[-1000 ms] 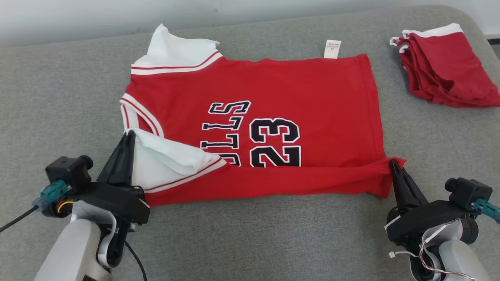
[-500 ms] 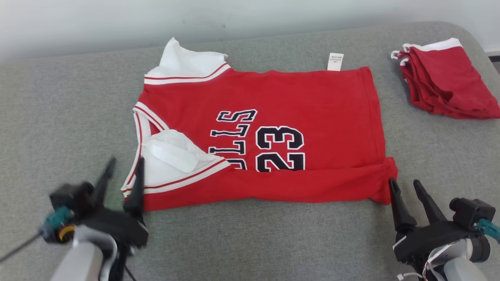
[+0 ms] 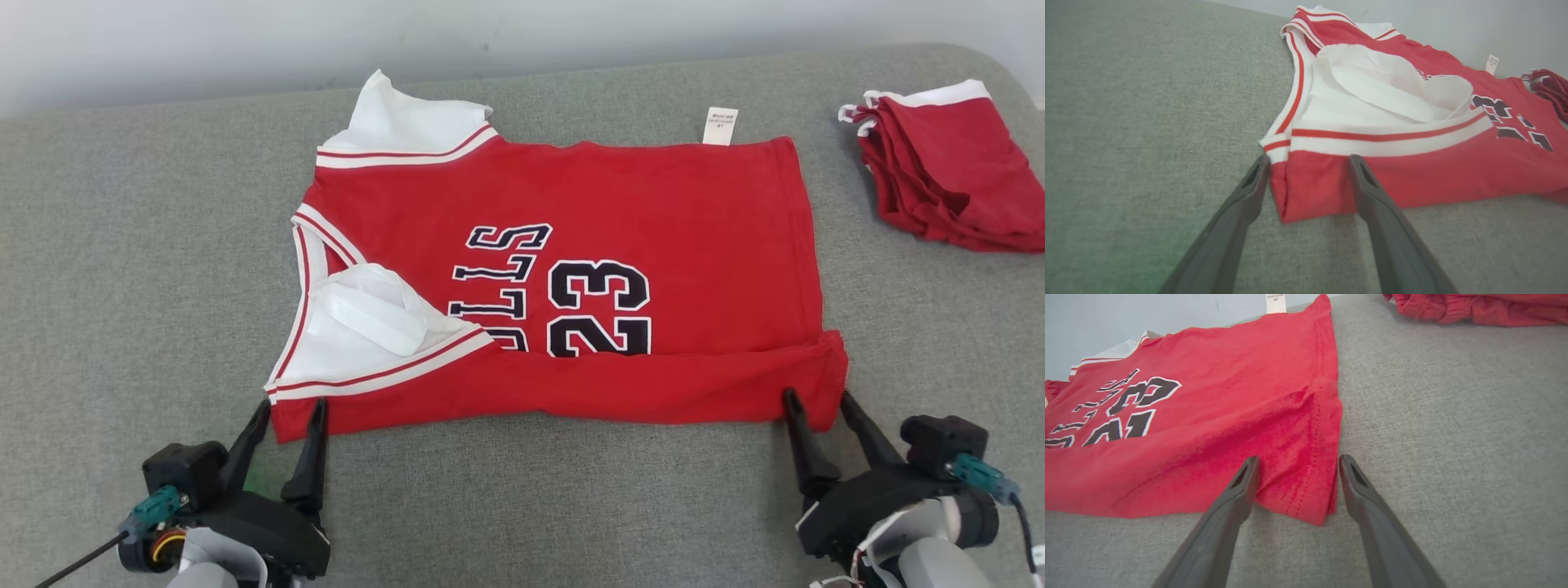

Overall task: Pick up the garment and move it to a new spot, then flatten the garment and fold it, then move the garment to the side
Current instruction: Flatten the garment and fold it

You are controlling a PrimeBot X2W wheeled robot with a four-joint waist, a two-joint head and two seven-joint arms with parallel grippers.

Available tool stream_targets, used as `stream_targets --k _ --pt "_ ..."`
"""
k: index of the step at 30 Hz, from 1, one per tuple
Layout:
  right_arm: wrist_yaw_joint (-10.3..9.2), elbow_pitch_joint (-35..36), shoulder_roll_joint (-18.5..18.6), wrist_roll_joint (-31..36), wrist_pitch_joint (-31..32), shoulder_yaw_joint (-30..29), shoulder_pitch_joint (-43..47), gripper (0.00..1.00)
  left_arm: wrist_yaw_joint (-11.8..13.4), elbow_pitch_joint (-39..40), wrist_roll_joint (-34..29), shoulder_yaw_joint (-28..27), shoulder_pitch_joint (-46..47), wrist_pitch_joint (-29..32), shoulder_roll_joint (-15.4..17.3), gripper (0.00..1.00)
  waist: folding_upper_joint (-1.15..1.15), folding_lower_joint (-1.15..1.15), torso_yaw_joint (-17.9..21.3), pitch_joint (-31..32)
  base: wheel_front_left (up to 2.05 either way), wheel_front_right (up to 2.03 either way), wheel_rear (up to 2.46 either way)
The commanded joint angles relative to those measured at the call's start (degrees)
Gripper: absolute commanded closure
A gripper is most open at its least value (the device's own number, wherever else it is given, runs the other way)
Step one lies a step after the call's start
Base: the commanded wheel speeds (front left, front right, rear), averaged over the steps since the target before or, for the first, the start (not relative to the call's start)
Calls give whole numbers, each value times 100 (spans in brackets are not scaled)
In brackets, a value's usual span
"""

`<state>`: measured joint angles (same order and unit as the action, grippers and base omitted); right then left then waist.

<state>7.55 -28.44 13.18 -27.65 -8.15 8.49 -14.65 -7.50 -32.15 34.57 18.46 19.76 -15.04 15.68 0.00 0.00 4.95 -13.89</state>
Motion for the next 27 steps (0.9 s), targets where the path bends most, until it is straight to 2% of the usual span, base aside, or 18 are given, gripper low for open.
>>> stream_targets --k 1,2,3,4,9,14,21,27 --pt "-16 -84 -42 65 32 71 -74 0 17 -135 72 3 81 24 -59 5 0 0 0 -31 0 0 0" --pt "-16 -152 -50 85 45 115 -123 13 16 -220 97 18 126 39 -72 67 0 0 1 -44 0 0 0" --pt "-16 -196 -74 80 22 145 -183 69 15 -297 125 29 177 38 -75 100 0 0 2 -53 0 0 0" --pt "-16 -254 -103 65 -2 173 -226 100 14 -365 151 41 194 37 -103 100 0 0 1 -48 0 0 0" --pt "-16 -510 -148 -1 -188 269 -293 100 13 -539 289 -8 177 1 -175 100 0 0 -57 108 0 0 0" --pt "-16 -541 -48 -36 -298 420 -234 100 11 -245 307 -179 -122 -24 -203 100 0 0 -116 339 0 0 0" --pt "-16 -276 194 -124 -213 524 104 100 10 362 214 -390 -853 -19 -294 100 0 0 -220 583 0 0 0" --pt "-16 311 349 -146 50 397 886 100 74 855 140 -473 -1709 -17 -522 100 0 0 -359 761 0 0 0"
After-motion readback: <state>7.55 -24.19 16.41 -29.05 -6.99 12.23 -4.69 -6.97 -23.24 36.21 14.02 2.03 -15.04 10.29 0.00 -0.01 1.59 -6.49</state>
